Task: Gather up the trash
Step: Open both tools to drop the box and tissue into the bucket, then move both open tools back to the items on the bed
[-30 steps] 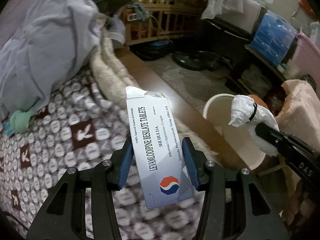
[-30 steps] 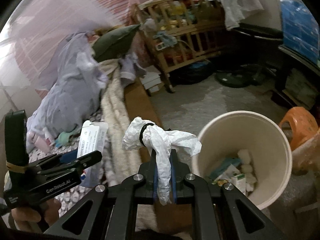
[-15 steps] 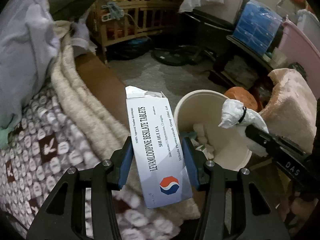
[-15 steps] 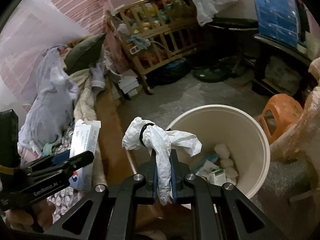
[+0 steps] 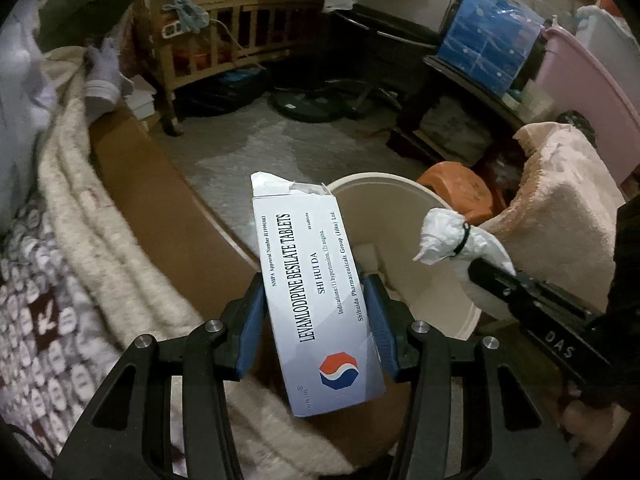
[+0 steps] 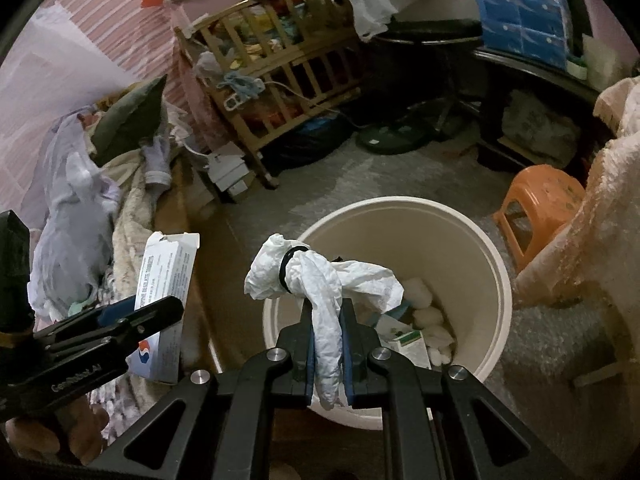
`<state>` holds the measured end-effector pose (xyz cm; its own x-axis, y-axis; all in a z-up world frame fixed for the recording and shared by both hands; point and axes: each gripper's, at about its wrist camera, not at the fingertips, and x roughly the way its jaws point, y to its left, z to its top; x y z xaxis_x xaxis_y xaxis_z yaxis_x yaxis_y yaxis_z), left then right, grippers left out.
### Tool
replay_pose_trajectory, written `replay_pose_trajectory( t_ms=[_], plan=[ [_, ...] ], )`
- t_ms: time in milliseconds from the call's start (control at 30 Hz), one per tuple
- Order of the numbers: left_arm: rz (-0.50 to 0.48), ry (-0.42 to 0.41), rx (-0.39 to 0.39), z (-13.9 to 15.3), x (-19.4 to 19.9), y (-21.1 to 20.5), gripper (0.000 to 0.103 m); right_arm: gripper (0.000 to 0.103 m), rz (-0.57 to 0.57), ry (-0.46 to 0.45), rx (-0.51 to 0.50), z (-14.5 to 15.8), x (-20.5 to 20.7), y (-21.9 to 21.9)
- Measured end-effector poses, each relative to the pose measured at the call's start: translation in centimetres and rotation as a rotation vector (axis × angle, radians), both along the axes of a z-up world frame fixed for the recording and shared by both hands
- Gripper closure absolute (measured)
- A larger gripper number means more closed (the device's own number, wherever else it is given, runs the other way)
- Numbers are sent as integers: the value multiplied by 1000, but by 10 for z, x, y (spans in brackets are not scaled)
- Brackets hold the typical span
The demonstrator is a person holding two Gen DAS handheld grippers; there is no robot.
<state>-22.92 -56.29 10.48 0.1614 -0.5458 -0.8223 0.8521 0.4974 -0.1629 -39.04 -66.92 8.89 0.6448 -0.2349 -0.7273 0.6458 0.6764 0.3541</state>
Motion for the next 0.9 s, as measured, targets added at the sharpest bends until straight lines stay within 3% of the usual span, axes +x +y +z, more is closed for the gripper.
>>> replay_pose_trajectory(
  t_ms=[167,300,600,900],
  plan=[
    [-33,54,-28,-5,-1,-11,55,93,-42,12,5,-7,0,-9],
    [-40,113,-64,-7,2,-9,54,64,-74,43,28,-14,1,-16],
    [-1,93,-69,1,13,12,54,64,-28,35,38,-11,12,-4],
    [114,36,-62,8,41,66,54,64,66,30,6,6,43,28]
  ],
)
